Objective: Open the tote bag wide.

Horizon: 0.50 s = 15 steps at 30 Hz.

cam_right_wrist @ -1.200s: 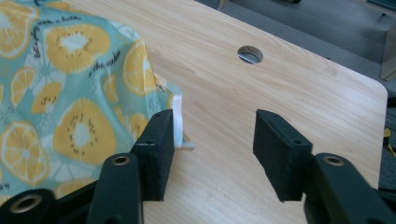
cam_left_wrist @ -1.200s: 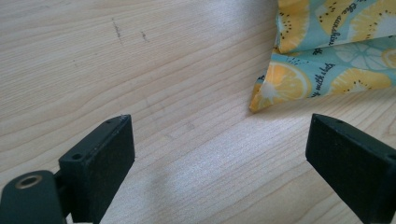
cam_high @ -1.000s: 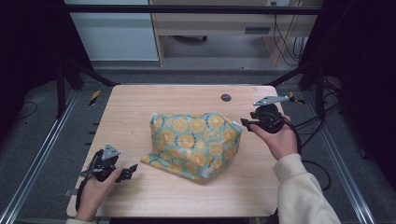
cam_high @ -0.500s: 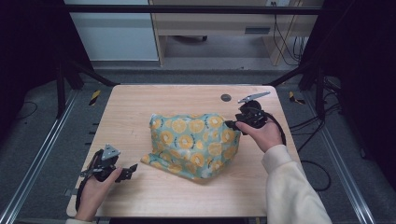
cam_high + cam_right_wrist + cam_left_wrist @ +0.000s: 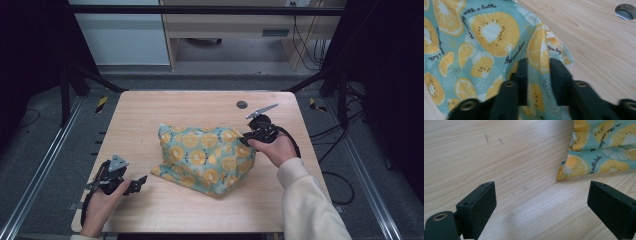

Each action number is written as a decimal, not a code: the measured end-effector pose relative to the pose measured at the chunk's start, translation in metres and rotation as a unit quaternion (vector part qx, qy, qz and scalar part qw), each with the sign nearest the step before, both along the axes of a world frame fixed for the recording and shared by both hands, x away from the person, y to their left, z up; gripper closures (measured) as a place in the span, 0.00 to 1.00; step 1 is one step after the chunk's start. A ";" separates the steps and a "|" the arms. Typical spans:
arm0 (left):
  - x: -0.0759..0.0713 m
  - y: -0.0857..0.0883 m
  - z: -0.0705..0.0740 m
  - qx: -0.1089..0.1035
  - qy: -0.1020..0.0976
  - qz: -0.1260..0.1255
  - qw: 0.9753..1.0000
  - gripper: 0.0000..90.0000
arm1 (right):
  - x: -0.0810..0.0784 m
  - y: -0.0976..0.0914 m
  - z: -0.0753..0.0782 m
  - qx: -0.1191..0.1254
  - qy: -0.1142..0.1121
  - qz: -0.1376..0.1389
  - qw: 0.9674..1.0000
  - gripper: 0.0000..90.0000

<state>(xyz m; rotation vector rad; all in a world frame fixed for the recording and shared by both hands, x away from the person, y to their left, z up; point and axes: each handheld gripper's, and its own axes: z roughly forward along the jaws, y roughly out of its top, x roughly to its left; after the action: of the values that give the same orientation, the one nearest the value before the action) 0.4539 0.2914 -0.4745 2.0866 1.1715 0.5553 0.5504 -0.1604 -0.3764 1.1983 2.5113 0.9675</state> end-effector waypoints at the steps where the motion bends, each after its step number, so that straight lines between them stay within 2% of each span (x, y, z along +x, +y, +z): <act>1: 0.000 0.000 0.000 0.000 0.000 0.000 1.000 0.09 | -0.001 0.000 0.000 -0.001 -0.003 0.005 1.000 0.86; 3: 0.000 0.000 0.000 0.000 0.000 0.000 1.000 0.09 | -0.003 -0.001 0.001 0.003 -0.008 0.010 1.000 0.96; 4: 0.000 0.000 0.000 0.000 0.000 0.000 1.000 0.09 | -0.005 -0.002 0.003 0.015 -0.016 0.011 1.000 1.00; 7: 0.000 0.000 0.000 0.001 0.000 0.000 1.000 0.09 | -0.007 -0.002 0.006 0.023 -0.018 0.013 0.999 1.00; 13: 0.000 0.000 0.000 0.001 0.001 -0.001 1.000 0.09 | -0.020 0.001 0.019 0.045 -0.048 0.027 0.997 1.00; 15: 0.000 0.000 0.000 0.002 0.000 -0.001 1.000 0.09 | -0.022 0.001 0.021 0.048 -0.051 0.029 0.997 1.00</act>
<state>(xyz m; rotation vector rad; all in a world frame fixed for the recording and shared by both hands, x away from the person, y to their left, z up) 0.4534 0.2909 -0.4743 2.0906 1.1701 0.5561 0.5281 -0.1590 -0.3554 1.0777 2.4575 1.1460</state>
